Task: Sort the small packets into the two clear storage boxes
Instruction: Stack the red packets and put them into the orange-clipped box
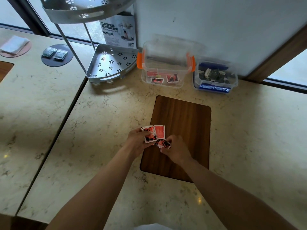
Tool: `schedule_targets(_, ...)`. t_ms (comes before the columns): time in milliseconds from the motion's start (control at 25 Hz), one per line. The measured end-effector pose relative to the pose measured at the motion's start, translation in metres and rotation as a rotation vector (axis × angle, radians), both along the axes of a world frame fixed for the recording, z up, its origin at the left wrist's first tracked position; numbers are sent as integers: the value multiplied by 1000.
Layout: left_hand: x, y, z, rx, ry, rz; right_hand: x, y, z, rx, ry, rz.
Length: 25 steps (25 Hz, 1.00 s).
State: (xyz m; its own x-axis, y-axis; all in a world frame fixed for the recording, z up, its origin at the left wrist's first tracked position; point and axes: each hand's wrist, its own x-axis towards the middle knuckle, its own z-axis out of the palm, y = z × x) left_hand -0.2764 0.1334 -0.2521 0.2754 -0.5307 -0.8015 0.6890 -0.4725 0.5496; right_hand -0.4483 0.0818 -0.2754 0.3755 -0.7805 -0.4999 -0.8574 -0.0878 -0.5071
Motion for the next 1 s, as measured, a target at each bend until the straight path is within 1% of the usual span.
schedule_targets(200, -2, 11, 5, 23, 16, -13, 0, 11, -3, -94, -20, -40)
schedule_targets(360, 2, 21, 4, 52, -3, -21, -3, 6, -5, -11, -14, -75)
schedule_targets(440, 4, 24, 4, 65, 0, -18, -6, 4, -5, -11, -20, -31)
schedule_targets(520, 4, 28, 7, 72, -6, -35, -8, 5, -1, -8, -94, 16)
schedule_targets(600, 4, 31, 8, 81, -20, -63, -5, 9, 8, 60, -234, -8)
schedule_targets(680, 4, 35, 7, 90, -31, -101, 2, 10, 17, 110, -357, -111)
schedule_targets(720, 4, 37, 8, 89, -31, -121, 6, 9, 21, 139, -398, -170)
schedule_targets(760, 4, 38, 10, 86, -28, -141, 10, 7, 25, 175, -426, -185)
schedule_targets(800, 4, 39, 12, 77, -23, -165, 13, 5, 29, 203, -446, -142)
schedule_targets(840, 5, 39, 15, 68, -17, -187, 17, 3, 31, 200, -445, -53)
schedule_targets(920, 5, 40, 17, 42, 25, -202, 26, 3, 32, 170, -406, 69)
schedule_targets(1000, 6, 38, 14, 17, 59, -192, 36, 2, 30, 120, -372, 66)
